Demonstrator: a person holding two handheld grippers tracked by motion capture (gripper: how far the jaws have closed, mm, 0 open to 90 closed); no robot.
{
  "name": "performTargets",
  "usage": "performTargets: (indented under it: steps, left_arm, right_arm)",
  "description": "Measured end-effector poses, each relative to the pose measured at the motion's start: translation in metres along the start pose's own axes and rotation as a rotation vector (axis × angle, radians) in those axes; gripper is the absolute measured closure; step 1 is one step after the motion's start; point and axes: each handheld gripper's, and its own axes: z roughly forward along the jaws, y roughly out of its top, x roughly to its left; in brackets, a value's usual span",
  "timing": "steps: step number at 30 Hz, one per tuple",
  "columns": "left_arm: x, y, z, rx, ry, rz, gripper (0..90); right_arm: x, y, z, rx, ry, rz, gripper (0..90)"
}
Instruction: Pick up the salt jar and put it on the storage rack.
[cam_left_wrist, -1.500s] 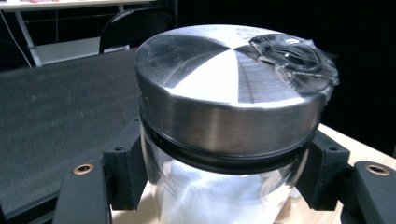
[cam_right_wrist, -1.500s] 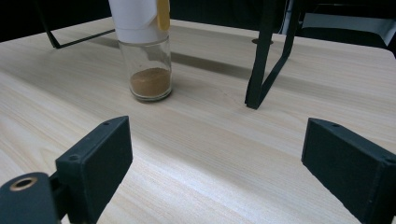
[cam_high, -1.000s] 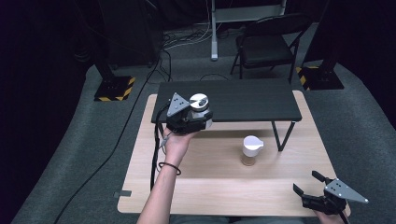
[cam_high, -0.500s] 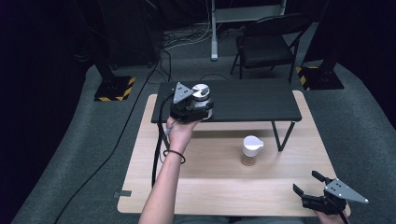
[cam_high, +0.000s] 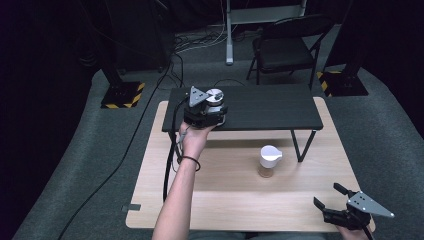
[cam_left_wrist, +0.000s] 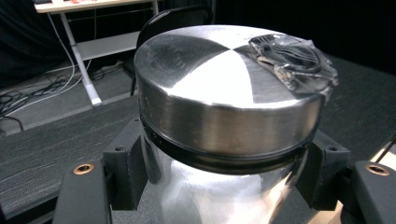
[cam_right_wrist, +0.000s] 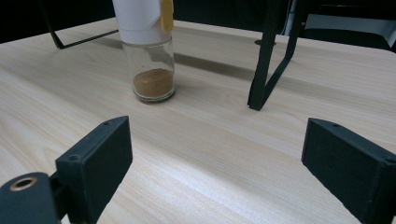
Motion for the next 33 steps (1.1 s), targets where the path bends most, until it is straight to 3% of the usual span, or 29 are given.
performTargets:
  steps: [4,7,13,16,23,33]
  left_arm:
    - [0.003,-0.002,0.0,-0.005,-0.007,-0.015,29.7]
    - [0.004,0.0,0.0,0.001,-0.008,-0.047,21.4]
    - [0.005,-0.001,-0.004,0.016,-0.009,-0.049,16.7]
    - [0.006,-0.004,-0.011,0.017,-0.01,-0.029,16.6]
    - [0.007,-0.016,-0.025,0.003,-0.018,-0.025,16.3]
    - [0.007,-0.048,-0.054,-0.017,-0.035,0.008,16.3]
  right_arm:
    - [0.0,0.0,0.0,0.0,0.0,0.001,7.5]
    - [0.0,0.0,0.0,0.001,0.002,-0.001,7.5]
    - [0.0,0.0,0.0,-0.001,0.001,-0.002,7.5]
    - [0.0,0.0,0.001,0.001,0.002,-0.003,7.5]
    - [0.001,0.0,0.001,0.002,0.001,-0.004,7.5]
    - [0.001,0.0,0.001,0.005,0.0,-0.002,7.5]
